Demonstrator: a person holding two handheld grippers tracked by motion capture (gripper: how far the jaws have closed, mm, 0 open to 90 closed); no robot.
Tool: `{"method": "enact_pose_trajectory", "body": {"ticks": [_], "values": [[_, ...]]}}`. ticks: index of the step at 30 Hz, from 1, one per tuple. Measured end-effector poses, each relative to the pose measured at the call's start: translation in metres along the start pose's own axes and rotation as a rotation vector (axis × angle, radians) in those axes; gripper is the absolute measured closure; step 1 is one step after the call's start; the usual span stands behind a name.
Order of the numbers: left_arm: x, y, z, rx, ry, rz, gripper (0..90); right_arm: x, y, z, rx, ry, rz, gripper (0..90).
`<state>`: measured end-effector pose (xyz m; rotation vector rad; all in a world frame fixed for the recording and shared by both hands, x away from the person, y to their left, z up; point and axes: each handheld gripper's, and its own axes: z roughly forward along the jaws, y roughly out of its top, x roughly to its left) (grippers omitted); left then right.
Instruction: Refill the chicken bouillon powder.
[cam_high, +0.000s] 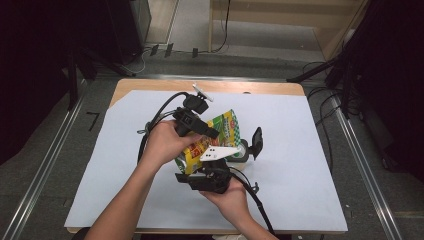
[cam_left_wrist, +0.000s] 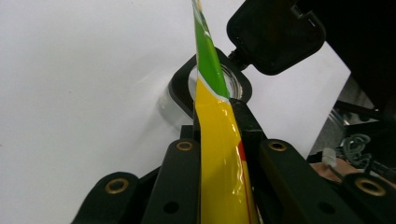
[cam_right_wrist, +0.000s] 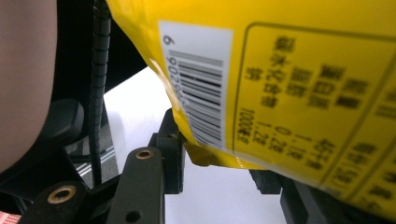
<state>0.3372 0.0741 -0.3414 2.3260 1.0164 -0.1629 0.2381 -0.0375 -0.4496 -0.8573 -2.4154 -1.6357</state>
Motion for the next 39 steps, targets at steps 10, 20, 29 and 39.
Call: {"method": "enact_pose_trajectory", "body": {"ticks": [10, 20, 29, 39], "values": [[-0.011, 0.000, -0.001, -0.006, 0.049, 0.038, 87.2, 0.005, 0.000, 0.004, 0.028, -0.030, -0.055, 58.8], [-0.011, 0.002, -0.004, -0.042, 0.031, 0.040, 84.1, 0.008, 0.004, 0.001, 0.022, -0.044, -0.078, 65.8], [-0.004, 0.003, -0.004, -0.055, -0.010, 0.004, 79.2, 0.006, 0.006, 0.001, 0.019, -0.010, -0.036, 65.6], [0.003, 0.002, -0.005, -0.050, -0.034, -0.032, 75.1, 0.006, 0.010, 0.000, 0.016, -0.002, -0.028, 65.5]]}}
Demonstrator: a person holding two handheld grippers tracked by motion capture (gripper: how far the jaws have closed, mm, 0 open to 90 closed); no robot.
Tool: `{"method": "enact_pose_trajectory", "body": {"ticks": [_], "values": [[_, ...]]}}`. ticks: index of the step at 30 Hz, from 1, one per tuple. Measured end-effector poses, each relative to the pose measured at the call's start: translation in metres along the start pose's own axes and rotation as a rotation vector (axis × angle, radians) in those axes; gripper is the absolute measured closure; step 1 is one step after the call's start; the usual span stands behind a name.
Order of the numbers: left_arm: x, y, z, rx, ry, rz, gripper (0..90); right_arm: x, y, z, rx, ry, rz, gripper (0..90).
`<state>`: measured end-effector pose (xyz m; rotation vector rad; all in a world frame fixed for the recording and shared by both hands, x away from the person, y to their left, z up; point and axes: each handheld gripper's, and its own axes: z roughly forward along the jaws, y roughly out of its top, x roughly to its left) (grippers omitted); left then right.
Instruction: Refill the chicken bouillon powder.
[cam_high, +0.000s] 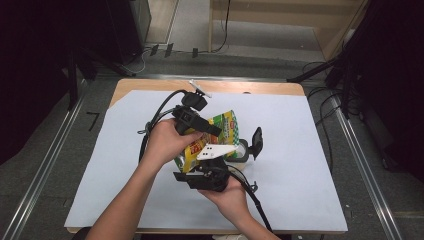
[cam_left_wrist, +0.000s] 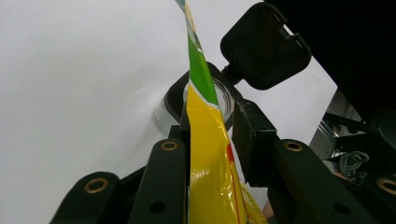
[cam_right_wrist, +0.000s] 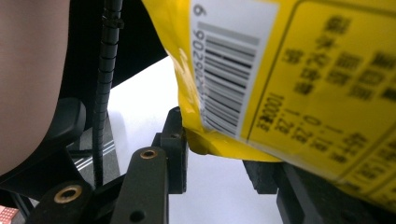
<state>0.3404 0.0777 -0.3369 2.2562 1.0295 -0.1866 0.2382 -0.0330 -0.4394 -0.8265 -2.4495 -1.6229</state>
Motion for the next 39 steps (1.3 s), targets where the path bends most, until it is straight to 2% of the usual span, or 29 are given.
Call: {"method": "enact_pose_trajectory", "body": {"ticks": [5, 9, 11, 17, 24, 39], "values": [[0.0016, -0.0004, 0.0001, 0.007, 0.003, 0.002, 80.4, 0.0006, -0.0003, 0.0004, 0.002, -0.005, -0.005, 65.5], [-0.0018, 0.0000, 0.0014, 0.000, 0.026, 0.021, 83.0, -0.0009, -0.0011, 0.0023, 0.006, -0.008, -0.004, 65.7], [-0.0034, 0.0003, 0.0003, -0.005, 0.034, 0.030, 83.1, -0.0011, -0.0012, 0.0021, -0.001, -0.006, -0.003, 65.7], [-0.0010, 0.0000, -0.0027, -0.019, 0.042, 0.024, 83.4, -0.0008, -0.0004, 0.0015, 0.001, -0.034, -0.030, 64.3], [-0.0008, 0.0002, -0.0059, -0.049, 0.041, 0.023, 82.7, -0.0023, 0.0028, 0.0020, 0.000, -0.031, -0.033, 64.4], [0.0009, 0.0004, -0.0057, -0.048, 0.044, 0.020, 82.0, -0.0050, 0.0037, 0.0047, 0.007, -0.028, -0.031, 64.4]]}}
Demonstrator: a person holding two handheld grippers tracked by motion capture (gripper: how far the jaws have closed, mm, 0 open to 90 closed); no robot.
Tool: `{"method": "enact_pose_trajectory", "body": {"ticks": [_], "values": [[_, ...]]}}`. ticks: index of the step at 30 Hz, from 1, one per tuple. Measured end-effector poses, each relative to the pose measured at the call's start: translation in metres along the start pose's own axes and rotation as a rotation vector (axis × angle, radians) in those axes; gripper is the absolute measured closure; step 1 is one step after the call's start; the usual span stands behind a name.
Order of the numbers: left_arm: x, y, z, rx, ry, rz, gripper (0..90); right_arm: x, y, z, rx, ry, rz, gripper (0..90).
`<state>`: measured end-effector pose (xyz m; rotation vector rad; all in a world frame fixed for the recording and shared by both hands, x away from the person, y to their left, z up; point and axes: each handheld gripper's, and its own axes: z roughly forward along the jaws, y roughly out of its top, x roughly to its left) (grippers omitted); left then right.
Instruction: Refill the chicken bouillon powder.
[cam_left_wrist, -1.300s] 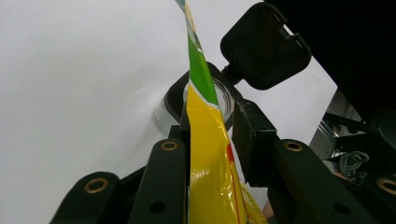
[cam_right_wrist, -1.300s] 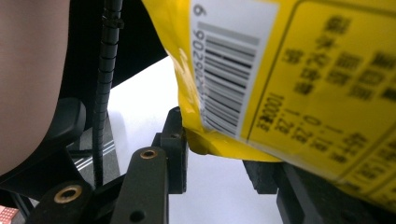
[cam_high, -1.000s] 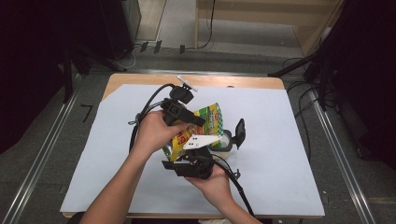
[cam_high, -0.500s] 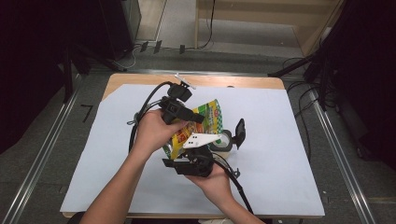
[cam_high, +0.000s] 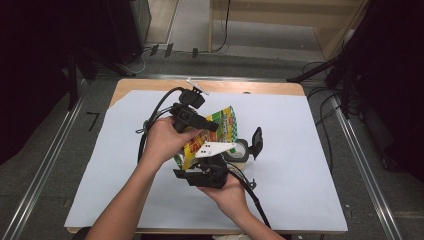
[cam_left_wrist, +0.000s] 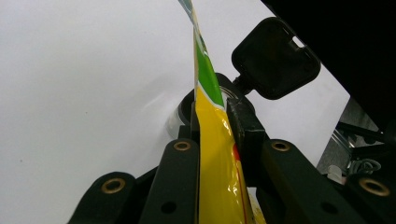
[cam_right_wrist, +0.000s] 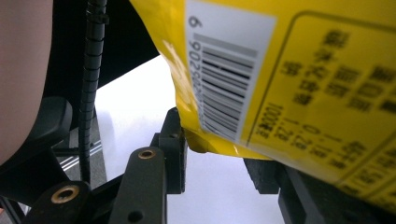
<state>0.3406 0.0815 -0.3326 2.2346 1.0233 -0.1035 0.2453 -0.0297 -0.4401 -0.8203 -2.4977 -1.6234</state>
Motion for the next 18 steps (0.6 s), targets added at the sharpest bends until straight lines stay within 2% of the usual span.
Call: {"method": "enact_pose_trajectory", "body": {"ticks": [6, 10, 16, 18], "values": [[0.000, 0.001, 0.001, 0.011, 0.000, -0.002, 81.9, 0.000, 0.000, 0.001, 0.001, 0.011, 0.002, 64.4], [0.006, 0.004, 0.000, 0.028, -0.043, -0.029, 82.2, 0.002, 0.002, -0.001, 0.012, 0.001, -0.010, 64.9], [0.007, 0.013, 0.002, 0.104, -0.030, -0.014, 83.0, 0.002, 0.004, 0.000, 0.011, -0.010, -0.017, 65.9], [0.005, 0.014, 0.003, 0.113, -0.024, -0.010, 83.1, 0.001, 0.004, 0.000, 0.008, -0.009, -0.014, 65.9]]}}
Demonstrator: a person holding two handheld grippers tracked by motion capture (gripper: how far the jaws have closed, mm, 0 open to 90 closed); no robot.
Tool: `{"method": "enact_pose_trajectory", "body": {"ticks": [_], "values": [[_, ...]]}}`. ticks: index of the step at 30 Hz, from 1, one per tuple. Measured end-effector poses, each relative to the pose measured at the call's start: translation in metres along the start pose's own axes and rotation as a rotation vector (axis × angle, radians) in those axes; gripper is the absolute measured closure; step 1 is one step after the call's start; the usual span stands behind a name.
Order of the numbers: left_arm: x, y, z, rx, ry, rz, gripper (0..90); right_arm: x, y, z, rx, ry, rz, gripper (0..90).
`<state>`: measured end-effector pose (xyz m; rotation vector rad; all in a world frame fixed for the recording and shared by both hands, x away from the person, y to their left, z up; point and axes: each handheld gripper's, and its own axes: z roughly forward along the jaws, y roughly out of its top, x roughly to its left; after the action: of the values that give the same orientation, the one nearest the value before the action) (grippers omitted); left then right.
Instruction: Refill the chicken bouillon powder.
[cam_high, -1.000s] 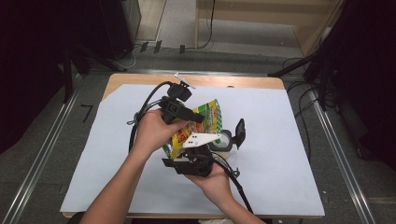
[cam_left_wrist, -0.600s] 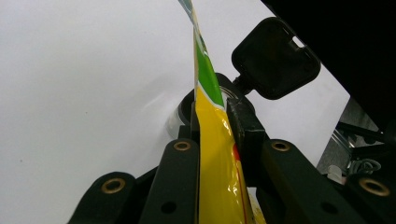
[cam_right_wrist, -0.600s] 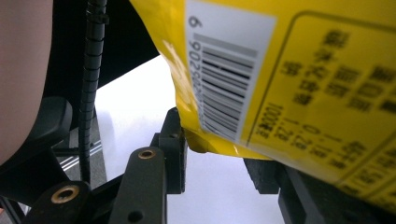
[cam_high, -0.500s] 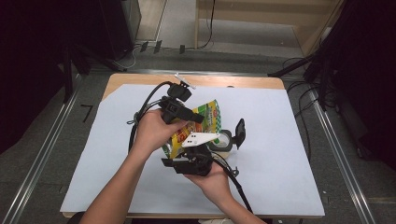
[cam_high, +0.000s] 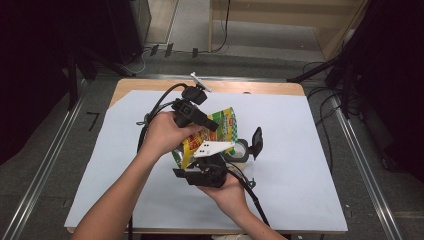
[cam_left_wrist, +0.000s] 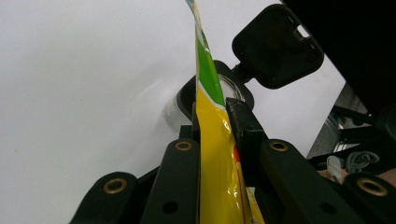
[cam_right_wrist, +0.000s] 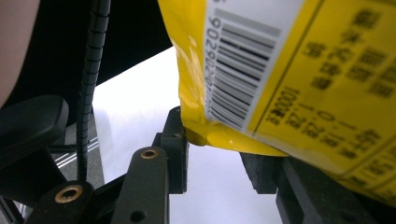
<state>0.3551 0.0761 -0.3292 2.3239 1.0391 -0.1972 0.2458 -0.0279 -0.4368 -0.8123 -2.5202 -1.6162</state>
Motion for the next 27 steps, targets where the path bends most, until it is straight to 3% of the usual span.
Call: {"method": "enact_pose_trajectory", "body": {"ticks": [27], "values": [[-0.0069, 0.0103, 0.0008, 0.044, 0.031, 0.007, 82.5, -0.0034, 0.0008, -0.0022, -0.026, 0.000, 0.004, 66.3]]}}
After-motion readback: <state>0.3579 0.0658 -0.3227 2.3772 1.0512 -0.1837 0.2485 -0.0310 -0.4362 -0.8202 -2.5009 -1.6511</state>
